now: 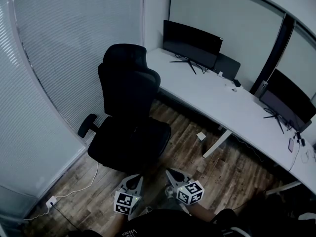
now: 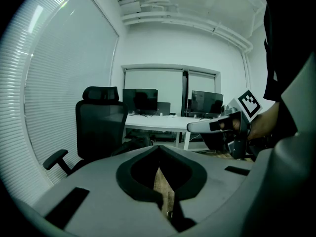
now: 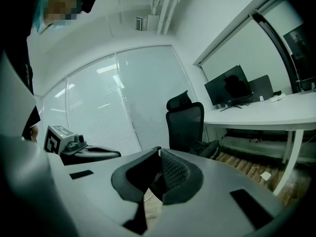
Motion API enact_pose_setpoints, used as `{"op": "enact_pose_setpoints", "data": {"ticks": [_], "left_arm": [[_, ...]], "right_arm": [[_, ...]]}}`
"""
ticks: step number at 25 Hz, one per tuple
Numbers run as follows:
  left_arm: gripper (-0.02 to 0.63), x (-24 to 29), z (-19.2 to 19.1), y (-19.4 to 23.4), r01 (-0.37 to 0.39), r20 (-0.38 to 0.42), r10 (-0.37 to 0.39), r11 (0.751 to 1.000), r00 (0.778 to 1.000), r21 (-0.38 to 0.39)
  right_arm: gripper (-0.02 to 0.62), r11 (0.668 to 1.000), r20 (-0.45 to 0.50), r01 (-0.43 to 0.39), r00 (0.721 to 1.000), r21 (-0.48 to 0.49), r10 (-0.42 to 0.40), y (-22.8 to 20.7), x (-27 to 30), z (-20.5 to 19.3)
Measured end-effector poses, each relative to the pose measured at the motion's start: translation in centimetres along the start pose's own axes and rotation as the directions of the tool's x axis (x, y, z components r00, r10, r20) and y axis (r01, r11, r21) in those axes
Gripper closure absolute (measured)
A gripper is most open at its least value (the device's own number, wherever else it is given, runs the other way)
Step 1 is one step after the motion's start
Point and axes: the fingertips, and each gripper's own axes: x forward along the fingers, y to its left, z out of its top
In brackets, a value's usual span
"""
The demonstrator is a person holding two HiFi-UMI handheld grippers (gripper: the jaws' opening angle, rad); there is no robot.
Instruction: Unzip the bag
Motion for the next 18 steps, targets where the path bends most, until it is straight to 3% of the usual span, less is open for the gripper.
{"op": "enact_pose_setpoints", "data": {"ticks": [18], "left_arm": [[0.586,-1.0,0.4,1.6,-0.019,0.004,0.019,1.000,1.000,-0.017]], "right_arm": [[0.551,1.000,-0.014,0.004,1.000,-0.023,-0.004,0.7,1.2,1.0]]}}
